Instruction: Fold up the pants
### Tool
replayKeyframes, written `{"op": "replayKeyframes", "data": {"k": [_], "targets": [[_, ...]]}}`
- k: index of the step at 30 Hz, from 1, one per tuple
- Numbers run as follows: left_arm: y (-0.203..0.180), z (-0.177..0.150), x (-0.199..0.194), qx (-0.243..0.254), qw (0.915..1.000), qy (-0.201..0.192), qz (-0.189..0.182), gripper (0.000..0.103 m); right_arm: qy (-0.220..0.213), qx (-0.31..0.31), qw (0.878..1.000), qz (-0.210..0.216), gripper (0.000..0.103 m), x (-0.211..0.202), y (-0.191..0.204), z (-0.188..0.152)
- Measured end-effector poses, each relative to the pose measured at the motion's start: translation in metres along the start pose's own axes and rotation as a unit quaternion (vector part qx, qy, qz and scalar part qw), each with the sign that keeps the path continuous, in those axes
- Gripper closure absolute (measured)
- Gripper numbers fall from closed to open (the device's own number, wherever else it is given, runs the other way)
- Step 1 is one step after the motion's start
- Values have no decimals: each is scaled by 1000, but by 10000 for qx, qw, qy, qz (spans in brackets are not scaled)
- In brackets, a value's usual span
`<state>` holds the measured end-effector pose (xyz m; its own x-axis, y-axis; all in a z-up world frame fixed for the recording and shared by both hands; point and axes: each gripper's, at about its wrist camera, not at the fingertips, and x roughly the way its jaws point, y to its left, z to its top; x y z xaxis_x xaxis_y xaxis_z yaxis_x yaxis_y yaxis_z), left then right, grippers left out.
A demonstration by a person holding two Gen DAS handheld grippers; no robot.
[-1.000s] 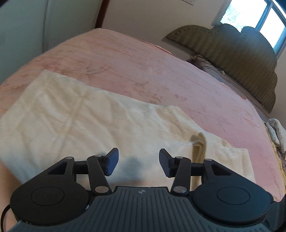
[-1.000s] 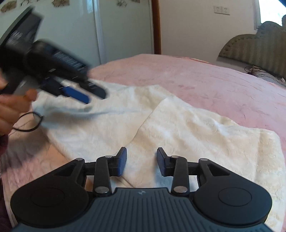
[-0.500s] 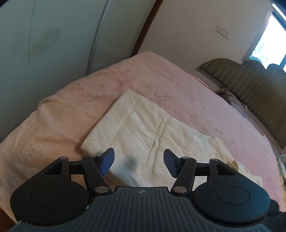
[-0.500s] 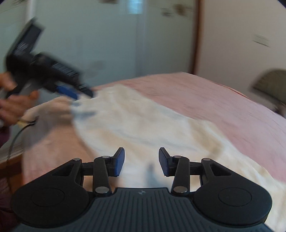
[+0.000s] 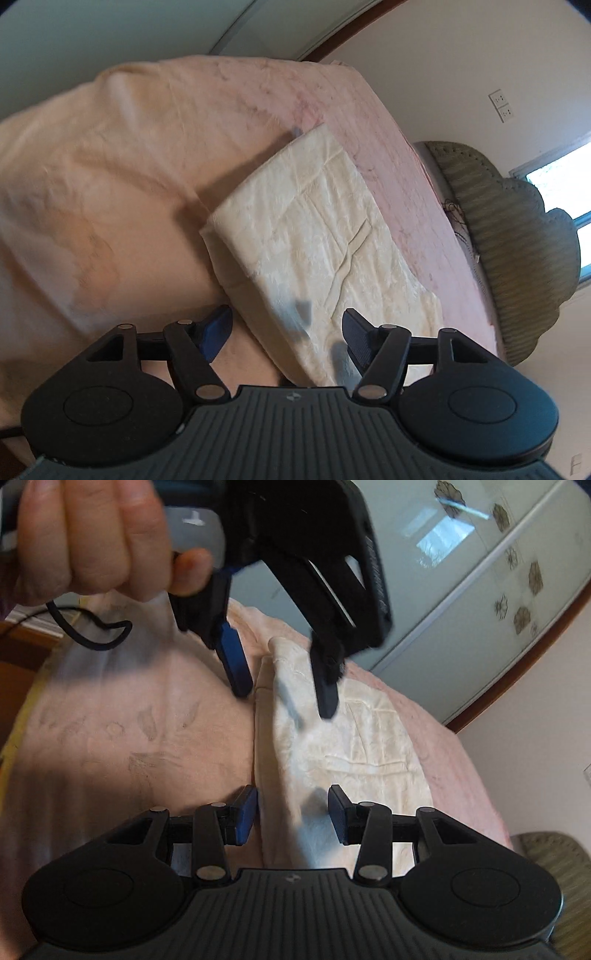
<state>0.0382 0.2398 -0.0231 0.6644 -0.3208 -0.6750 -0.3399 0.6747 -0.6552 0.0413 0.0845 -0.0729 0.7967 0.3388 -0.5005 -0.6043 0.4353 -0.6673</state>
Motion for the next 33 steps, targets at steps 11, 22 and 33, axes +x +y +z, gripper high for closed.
{"op": "replayKeyframes", "data": {"k": [11,22,33], "targets": [[-10,19,28,-457,9982,-108,-380,27,-213,1617,9806,1084,82,1,-64,4],[-26,35,51,-6,9994,-356,12,41,676,3600,9155,1663,43,34,-163,-67],[-109,-16,13,2132,9604,-1533,935,89,57,3596,9167,1744,43,37,-176,-57]]}}
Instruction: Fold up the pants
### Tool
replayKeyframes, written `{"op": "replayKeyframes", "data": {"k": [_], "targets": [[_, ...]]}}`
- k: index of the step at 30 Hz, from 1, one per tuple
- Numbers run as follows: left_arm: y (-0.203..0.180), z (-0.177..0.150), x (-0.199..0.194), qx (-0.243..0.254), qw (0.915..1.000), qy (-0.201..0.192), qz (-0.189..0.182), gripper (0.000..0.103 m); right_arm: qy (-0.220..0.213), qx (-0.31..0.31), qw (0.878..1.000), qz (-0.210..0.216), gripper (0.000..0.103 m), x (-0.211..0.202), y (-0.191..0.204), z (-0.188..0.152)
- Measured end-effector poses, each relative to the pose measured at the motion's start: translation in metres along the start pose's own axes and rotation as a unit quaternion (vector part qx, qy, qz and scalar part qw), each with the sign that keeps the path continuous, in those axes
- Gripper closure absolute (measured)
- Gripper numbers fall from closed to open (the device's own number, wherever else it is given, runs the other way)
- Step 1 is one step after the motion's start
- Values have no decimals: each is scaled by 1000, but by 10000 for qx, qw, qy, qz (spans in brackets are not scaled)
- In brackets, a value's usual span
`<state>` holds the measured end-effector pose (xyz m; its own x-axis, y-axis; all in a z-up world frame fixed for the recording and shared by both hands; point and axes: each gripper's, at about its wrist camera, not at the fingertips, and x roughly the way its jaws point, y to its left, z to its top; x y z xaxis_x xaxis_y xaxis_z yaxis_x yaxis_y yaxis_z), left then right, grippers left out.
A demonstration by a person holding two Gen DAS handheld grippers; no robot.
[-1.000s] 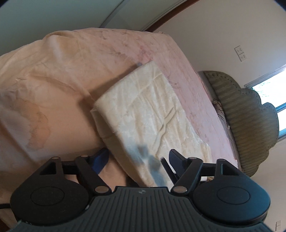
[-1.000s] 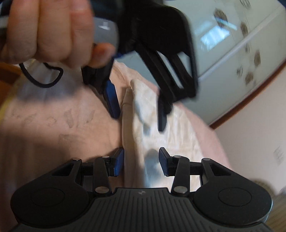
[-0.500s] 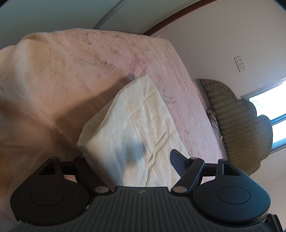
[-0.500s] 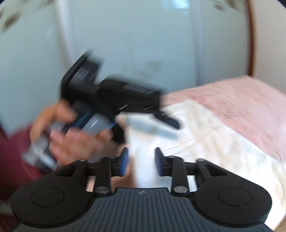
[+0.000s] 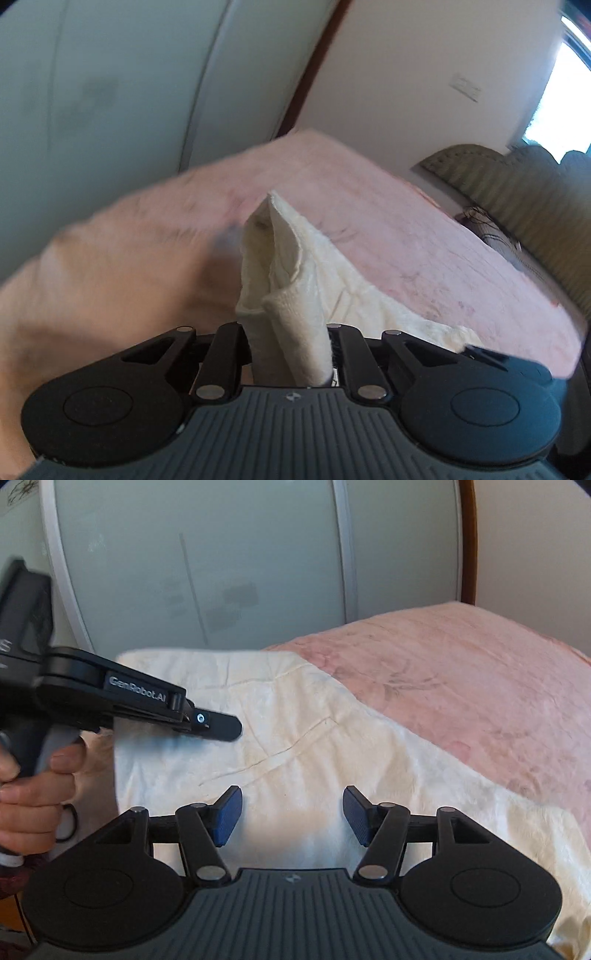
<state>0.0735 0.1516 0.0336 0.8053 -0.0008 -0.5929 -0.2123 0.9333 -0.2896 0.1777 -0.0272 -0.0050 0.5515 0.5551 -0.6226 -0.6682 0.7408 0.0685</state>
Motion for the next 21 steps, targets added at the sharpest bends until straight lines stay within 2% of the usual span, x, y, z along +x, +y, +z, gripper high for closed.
{"op": "replayKeyframes", "data": {"k": [5,9,12,17,21], "targets": [[-60,-5,-36,856,9953,-322,-310,89,-619,-114,9979,167,43,-31,0,-8],[-109,-18,-61,1461,9855,-594,-620,89,-1263,-294,9914,198,43,-74,-14,-22],[-146,-30,-71,1775,9772,-649,-971,88,-1610,-153,9867,175,43,-109,-34,-38],[-212,-52,-70,2270,9599,-502,-1564,85,-1978,180,9799,-186,42,-173,-65,-74],[-264,-83,-62,2659,9456,-404,-1830,83,-1954,310,9780,-657,42,-205,-88,-101]]}}
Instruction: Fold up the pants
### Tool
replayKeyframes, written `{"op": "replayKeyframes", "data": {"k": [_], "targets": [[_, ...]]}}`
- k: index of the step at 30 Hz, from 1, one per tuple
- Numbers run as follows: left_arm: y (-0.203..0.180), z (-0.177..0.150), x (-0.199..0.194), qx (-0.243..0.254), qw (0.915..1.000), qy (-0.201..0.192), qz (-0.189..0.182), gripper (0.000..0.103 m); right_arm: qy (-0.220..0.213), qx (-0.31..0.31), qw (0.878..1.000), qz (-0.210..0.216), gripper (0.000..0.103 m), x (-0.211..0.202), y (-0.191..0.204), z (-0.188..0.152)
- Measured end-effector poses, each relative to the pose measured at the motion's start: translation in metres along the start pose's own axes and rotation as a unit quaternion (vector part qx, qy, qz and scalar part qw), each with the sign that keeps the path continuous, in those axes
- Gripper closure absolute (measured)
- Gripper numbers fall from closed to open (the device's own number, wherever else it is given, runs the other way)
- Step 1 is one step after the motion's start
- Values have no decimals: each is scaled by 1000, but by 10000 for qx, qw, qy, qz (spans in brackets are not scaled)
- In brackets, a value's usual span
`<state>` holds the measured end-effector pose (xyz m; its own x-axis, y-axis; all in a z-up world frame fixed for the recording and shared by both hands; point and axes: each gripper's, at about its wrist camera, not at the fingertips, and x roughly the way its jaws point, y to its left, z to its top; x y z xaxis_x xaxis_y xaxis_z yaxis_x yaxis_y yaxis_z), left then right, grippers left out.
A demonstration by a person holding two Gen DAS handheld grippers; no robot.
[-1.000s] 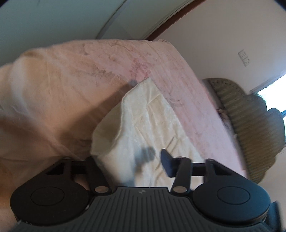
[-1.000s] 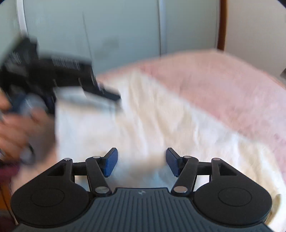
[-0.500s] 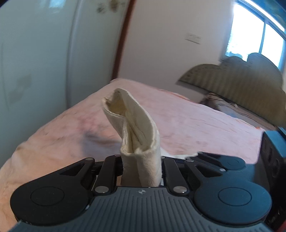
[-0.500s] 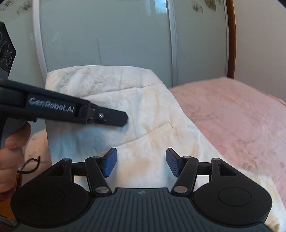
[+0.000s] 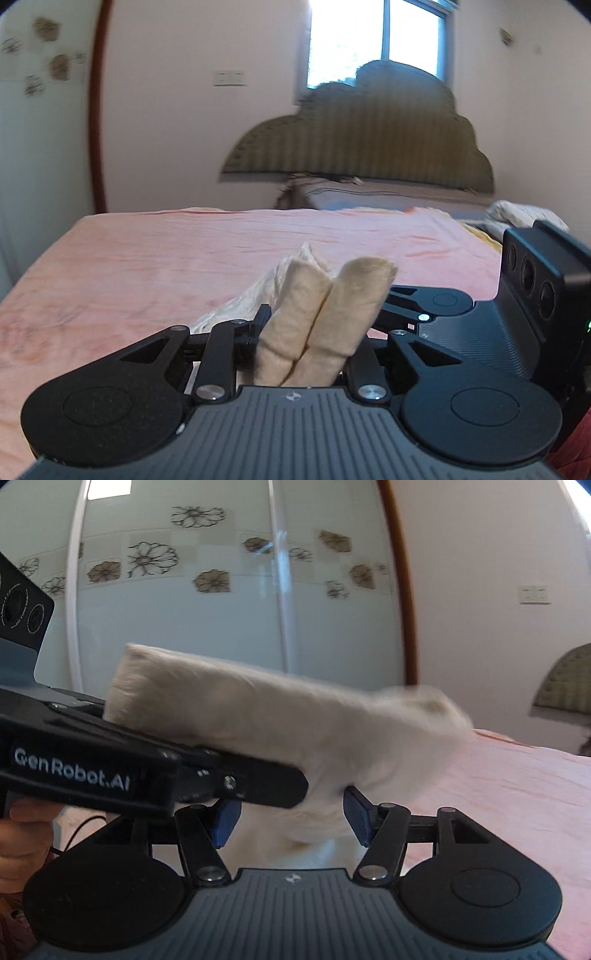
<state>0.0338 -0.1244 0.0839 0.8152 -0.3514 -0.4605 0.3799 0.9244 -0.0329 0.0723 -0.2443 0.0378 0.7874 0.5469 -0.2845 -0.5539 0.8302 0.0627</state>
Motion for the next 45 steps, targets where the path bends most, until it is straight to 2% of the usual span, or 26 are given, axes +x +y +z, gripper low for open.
{"op": "replayKeyframes", "data": {"k": [4,9,14,17,21,25,28,30,31,33,35,37,40,42,45], "targets": [[-42,-10,25,197,9992,38,-344,82,73,95,9988,-473,42,-40,-23,-20],[-78,-27,53,320,9960,365,-746,82,345,66,9957,-862,42,-69,-41,-43],[-93,-48,76,391,9939,616,-824,82,627,193,9919,-1091,42,-75,-51,-65],[-93,-54,90,402,9908,914,-915,82,907,371,9878,-1213,40,-71,-55,-74],[-90,-66,105,424,9868,1231,-963,82,1418,604,9747,-1618,38,-84,-56,-87],[-93,-75,109,690,9852,1229,-974,81,1474,1148,9551,-2298,38,-120,-60,-96],[-99,-77,103,846,9819,1202,-1190,63,1067,1821,9293,-3030,38,-147,-68,-94],[-99,-73,96,861,9785,1182,-1453,48,684,2114,9223,-3161,38,-158,-69,-92],[-96,-70,92,810,9764,1162,-1628,46,519,2201,9212,-3167,38,-161,-67,-91],[-85,-63,80,653,9717,1084,-1997,35,286,2293,9202,-3160,38,-163,-62,-90],[-70,-52,68,472,9741,905,-2018,31,91,2321,9234,-3056,38,-162,-57,-86],[-49,-41,56,270,9808,713,-1796,29,-142,2479,9281,-2776,38,-164,-50,-85],[-12,-29,45,-127,9892,668,-1300,27,-452,2969,9333,-1969,38,-164,-44,-86],[10,-29,40,-271,9922,726,-975,27,-520,3379,9300,-1349,38,-160,-41,-90],[38,-35,32,-506,9941,748,-595,27,-526,3866,9174,-781,38,-154,-39,-100]]}}
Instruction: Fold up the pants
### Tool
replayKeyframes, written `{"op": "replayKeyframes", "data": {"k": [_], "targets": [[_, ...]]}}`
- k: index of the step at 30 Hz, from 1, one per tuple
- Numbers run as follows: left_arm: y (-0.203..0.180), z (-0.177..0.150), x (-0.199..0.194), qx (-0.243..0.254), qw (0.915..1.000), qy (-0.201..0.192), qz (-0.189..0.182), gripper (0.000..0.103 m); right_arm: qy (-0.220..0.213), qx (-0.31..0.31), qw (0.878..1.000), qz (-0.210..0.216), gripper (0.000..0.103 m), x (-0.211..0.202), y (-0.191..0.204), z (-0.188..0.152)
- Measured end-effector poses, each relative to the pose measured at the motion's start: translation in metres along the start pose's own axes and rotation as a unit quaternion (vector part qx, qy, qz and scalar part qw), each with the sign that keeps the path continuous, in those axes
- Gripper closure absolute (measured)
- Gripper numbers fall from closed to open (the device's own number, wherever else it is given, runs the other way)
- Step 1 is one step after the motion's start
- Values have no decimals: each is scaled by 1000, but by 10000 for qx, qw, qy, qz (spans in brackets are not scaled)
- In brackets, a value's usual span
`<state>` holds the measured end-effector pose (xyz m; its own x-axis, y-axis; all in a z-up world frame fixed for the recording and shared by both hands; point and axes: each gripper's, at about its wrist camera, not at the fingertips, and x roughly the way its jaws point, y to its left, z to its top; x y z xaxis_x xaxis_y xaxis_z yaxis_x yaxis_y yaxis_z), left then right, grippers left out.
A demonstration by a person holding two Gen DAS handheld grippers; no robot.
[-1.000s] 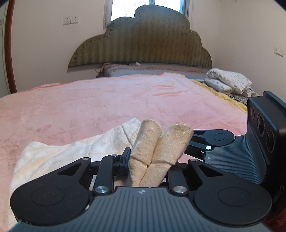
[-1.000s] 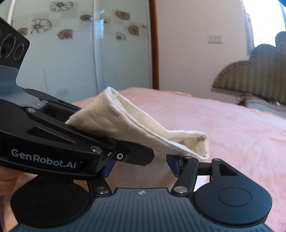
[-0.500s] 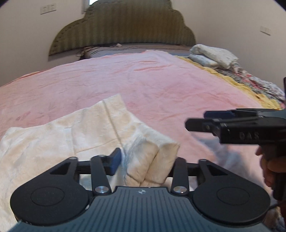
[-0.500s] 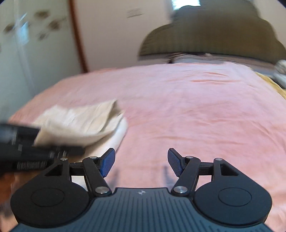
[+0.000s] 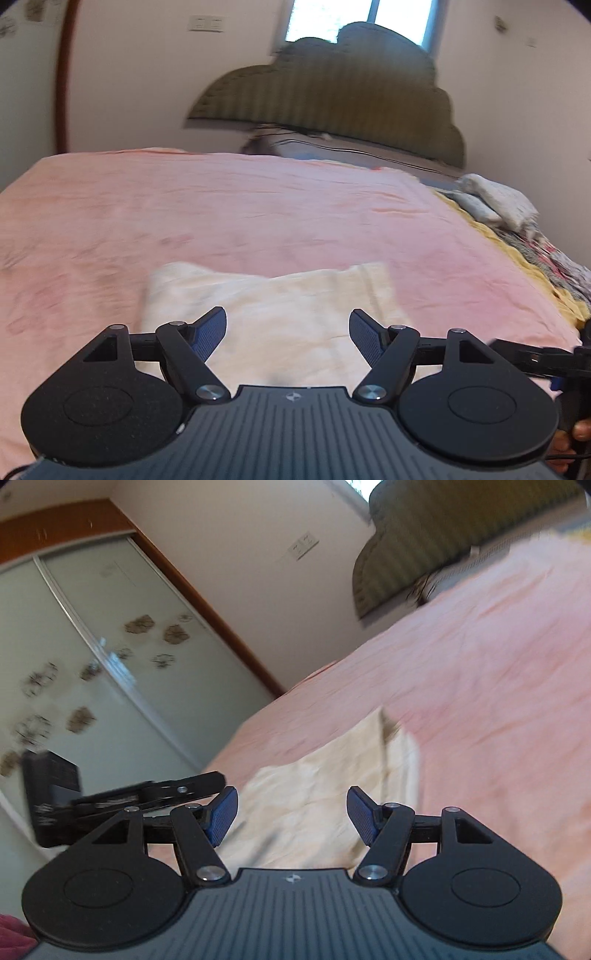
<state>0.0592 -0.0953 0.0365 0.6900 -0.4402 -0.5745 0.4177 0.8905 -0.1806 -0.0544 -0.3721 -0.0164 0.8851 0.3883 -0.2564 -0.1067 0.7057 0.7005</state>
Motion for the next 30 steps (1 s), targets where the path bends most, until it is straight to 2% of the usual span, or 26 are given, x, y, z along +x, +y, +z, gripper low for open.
{"op": "replayKeyframes", "data": {"k": [2,6,10,13,16,17,19,22,26,27,30], "targets": [[16,-3,-4,-296,9995,74,8,27,170,249,9994,164,38,4,-5,-6],[32,-7,-7,-678,9974,219,-74,27,489,314,9983,-90,38,6,-7,-19],[22,-12,-9,-498,9982,227,-244,27,596,402,9967,-369,38,8,-8,-27],[8,-19,-10,-264,9985,236,-423,27,532,437,9971,-338,38,13,-11,-24],[-12,-26,-9,182,9976,302,-602,27,411,563,9967,-409,38,30,-20,-19],[-21,-29,-8,414,9965,330,-645,27,402,600,9965,-418,42,35,-24,-18],[-37,-37,-8,927,9926,323,-719,27,485,589,9957,-522,80,45,-29,-17],[-59,-51,-1,1504,9851,379,-741,26,507,366,9962,-603,86,48,-26,-17],[-82,-69,12,2076,9729,475,-900,26,267,375,9982,-372,87,38,-15,-11],[-87,-72,16,2185,9718,446,-764,28,203,385,9987,-280,88,36,-11,-9],[-93,-81,21,2548,9668,201,25,33,101,285,9994,-147,88,33,1,-4]]}}
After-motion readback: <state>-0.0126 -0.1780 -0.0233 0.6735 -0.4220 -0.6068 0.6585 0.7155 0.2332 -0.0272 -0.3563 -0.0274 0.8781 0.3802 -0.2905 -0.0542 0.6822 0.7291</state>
